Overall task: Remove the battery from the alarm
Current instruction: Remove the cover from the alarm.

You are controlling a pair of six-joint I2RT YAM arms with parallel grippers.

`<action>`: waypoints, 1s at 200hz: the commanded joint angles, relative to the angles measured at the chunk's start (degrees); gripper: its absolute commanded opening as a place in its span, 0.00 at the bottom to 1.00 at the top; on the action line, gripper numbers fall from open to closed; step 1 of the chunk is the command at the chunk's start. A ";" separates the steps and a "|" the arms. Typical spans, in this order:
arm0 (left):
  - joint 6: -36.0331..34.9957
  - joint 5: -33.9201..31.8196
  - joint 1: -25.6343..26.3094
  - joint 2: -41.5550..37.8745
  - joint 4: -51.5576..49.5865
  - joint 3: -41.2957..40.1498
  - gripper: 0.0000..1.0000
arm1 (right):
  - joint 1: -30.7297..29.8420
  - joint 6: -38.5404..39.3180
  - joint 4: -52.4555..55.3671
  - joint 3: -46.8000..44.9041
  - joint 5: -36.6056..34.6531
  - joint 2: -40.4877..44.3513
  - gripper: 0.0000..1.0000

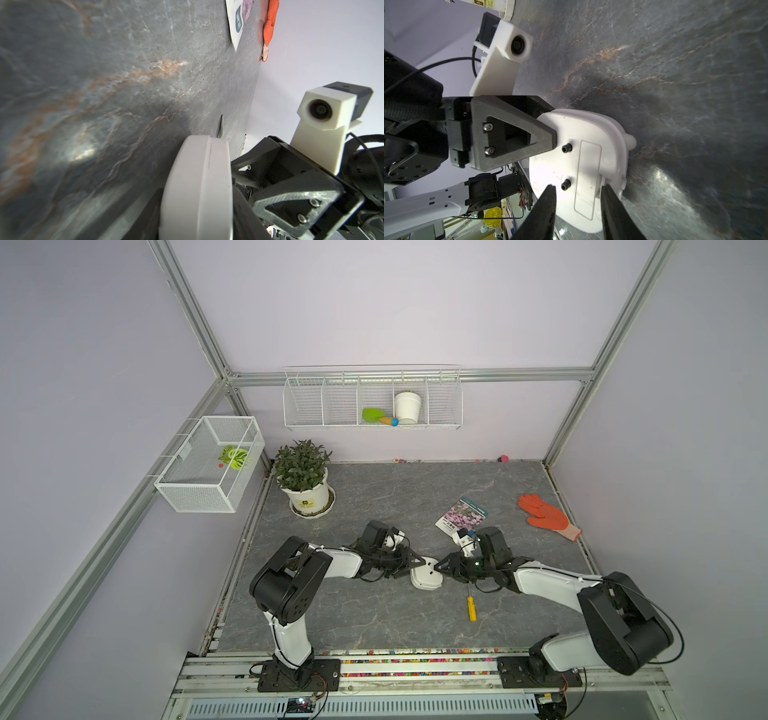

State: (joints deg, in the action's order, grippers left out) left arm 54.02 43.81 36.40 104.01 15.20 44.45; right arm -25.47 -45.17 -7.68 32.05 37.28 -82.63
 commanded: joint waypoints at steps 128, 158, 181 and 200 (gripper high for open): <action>0.37 -4.87 1.48 1.46 -6.32 -1.23 0.44 | -0.24 -16.27 -22.27 -4.26 6.00 -4.58 0.32; 0.36 -5.40 1.48 1.49 -6.75 -1.29 0.44 | -0.02 -17.67 -24.64 -4.85 5.49 -5.17 0.31; 0.31 -5.92 1.48 1.46 -7.15 -1.60 0.43 | 0.63 -18.22 -25.53 -5.14 5.44 -4.73 0.31; 0.22 -6.15 1.48 1.47 -7.38 -1.73 0.43 | 1.11 -18.64 -26.16 -5.20 5.83 -4.24 0.31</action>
State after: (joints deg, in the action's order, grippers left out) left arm 54.61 41.60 36.16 103.28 15.84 44.45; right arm -24.16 -61.95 -26.02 26.74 39.72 -87.15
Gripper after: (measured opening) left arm 0.449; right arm 0.308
